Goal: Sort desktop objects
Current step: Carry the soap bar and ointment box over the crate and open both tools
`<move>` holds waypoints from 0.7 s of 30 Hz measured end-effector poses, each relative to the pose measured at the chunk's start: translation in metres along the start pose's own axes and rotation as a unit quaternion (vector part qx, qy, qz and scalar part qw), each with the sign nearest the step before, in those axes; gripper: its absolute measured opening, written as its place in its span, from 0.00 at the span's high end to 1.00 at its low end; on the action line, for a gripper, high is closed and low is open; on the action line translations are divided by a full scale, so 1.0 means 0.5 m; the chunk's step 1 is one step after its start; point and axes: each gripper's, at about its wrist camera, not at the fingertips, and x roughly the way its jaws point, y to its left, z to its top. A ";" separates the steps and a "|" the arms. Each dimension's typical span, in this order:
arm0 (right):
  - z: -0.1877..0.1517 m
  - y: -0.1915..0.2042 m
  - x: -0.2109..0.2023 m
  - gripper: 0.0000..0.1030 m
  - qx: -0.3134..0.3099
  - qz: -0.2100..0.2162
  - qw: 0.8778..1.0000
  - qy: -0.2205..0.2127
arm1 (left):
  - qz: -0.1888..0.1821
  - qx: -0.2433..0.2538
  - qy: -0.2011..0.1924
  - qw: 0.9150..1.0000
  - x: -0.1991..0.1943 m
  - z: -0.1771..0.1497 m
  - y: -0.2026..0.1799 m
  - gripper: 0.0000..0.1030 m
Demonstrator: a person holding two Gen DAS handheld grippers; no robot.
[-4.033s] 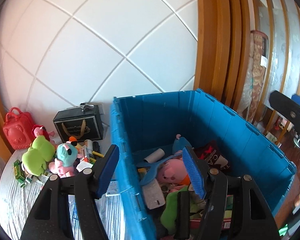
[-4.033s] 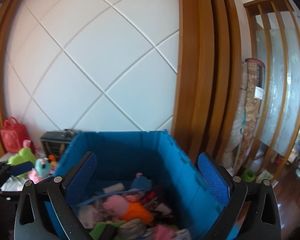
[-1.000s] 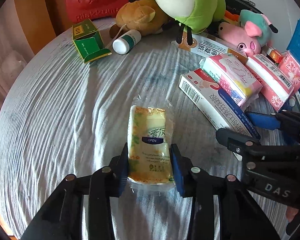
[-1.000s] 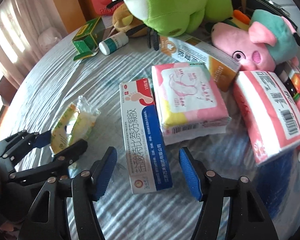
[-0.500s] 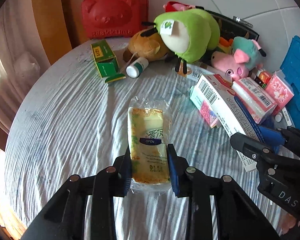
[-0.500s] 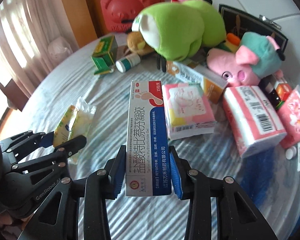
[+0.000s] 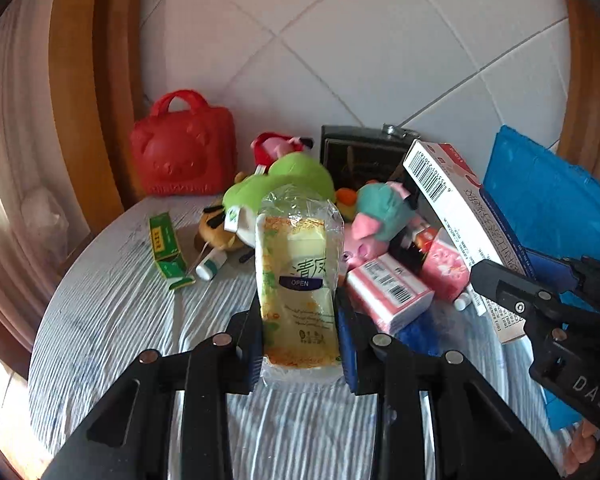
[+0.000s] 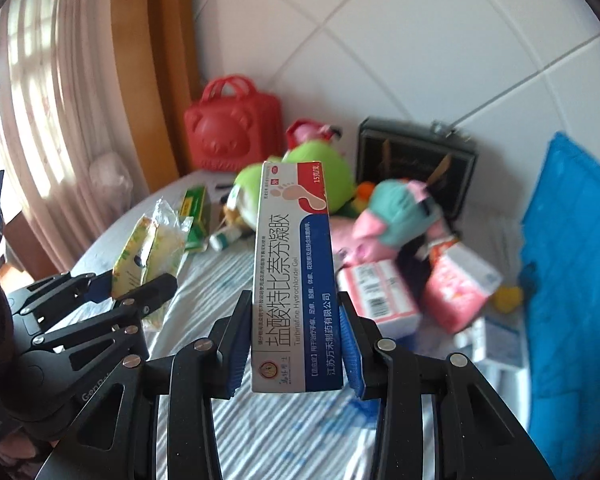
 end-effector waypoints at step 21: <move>-0.019 -0.484 -0.500 0.62 0.070 -0.242 0.959 -0.128 | -0.178 0.118 -0.090 0.973 -0.199 0.108 -0.650 0.70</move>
